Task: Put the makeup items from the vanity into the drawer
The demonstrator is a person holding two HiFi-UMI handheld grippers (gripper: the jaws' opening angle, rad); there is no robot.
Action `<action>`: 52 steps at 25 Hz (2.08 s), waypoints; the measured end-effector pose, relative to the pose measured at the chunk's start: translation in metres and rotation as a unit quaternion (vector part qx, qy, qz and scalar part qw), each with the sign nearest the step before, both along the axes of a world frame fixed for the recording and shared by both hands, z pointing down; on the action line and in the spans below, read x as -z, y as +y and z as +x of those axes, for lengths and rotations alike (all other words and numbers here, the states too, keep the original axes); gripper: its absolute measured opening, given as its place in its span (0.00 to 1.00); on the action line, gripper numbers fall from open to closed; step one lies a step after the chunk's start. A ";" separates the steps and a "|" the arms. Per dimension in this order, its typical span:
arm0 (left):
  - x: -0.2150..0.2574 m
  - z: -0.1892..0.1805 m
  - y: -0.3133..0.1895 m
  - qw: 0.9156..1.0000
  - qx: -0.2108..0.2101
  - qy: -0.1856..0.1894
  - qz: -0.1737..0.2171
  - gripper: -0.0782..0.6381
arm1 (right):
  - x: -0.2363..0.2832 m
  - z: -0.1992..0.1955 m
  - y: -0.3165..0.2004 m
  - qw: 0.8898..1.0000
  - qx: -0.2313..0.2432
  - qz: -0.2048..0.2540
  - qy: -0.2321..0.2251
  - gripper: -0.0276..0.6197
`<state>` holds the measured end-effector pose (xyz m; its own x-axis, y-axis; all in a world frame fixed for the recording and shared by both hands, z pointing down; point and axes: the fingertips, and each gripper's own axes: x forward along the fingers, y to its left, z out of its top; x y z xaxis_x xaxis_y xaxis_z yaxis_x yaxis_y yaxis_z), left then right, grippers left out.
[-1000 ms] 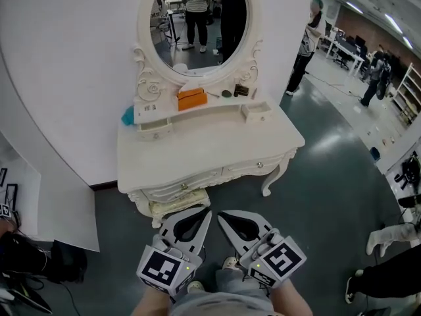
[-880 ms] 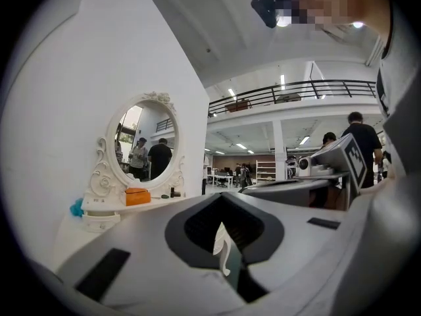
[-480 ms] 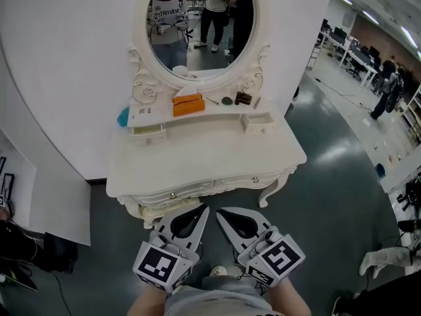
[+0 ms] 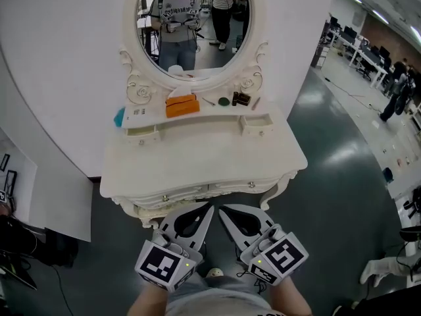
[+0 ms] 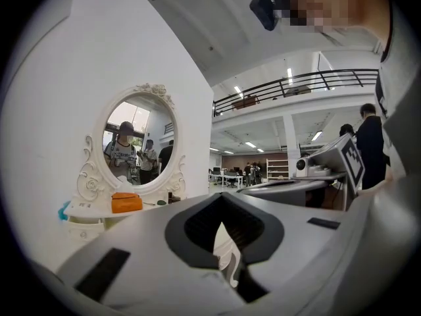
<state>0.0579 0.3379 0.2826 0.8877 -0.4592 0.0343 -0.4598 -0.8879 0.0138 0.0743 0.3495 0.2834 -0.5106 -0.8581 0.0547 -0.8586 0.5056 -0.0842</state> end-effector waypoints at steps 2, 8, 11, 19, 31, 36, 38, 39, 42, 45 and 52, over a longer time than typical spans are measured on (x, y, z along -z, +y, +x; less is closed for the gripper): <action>-0.002 0.003 -0.002 1.000 0.003 -0.004 -0.002 0.13 | -0.002 0.003 -0.002 1.000 0.001 -0.001 -0.002 0.06; -0.008 0.006 -0.018 1.000 0.001 -0.008 -0.005 0.13 | -0.006 0.007 -0.018 1.000 -0.001 -0.003 -0.006 0.06; -0.007 0.004 -0.029 1.000 -0.004 -0.006 -0.015 0.13 | -0.006 0.005 -0.030 1.000 -0.007 -0.007 -0.007 0.06; -0.006 -0.018 -0.082 1.000 -0.009 -0.003 -0.014 0.13 | -0.004 -0.016 -0.082 1.000 -0.015 -0.010 -0.004 0.06; -0.002 -0.063 -0.169 1.000 -0.013 0.005 -0.015 0.13 | -0.005 -0.063 -0.167 1.000 -0.016 -0.018 0.002 0.06; -0.004 -0.085 -0.194 1.000 -0.006 0.006 -0.020 0.13 | -0.006 -0.085 -0.193 1.000 -0.009 -0.022 0.002 0.06; -0.005 -0.095 -0.202 0.999 -0.002 0.004 -0.035 0.13 | -0.006 -0.096 -0.203 1.000 -0.005 -0.021 0.001 0.06; -0.005 -0.101 -0.207 0.999 0.001 0.004 -0.034 0.13 | -0.006 -0.102 -0.208 1.000 -0.002 -0.020 0.001 0.06; -0.004 -0.121 -0.225 1.000 0.011 0.008 -0.015 0.13 | -0.006 -0.120 -0.223 1.000 0.007 -0.019 0.002 0.06; -0.002 -0.139 -0.238 1.000 0.023 0.013 -0.011 0.13 | -0.005 -0.137 -0.235 1.000 0.017 -0.019 0.003 0.06; -0.004 -0.169 -0.255 0.999 0.036 0.022 -0.014 0.13 | -0.007 -0.166 -0.251 0.999 0.030 -0.021 0.011 0.06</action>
<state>-0.1106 0.0831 0.2868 0.8528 -0.5221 0.0103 -0.5217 -0.8510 0.0602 -0.0917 0.0986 0.2903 -0.5596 -0.8224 0.1024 -0.8286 0.5530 -0.0874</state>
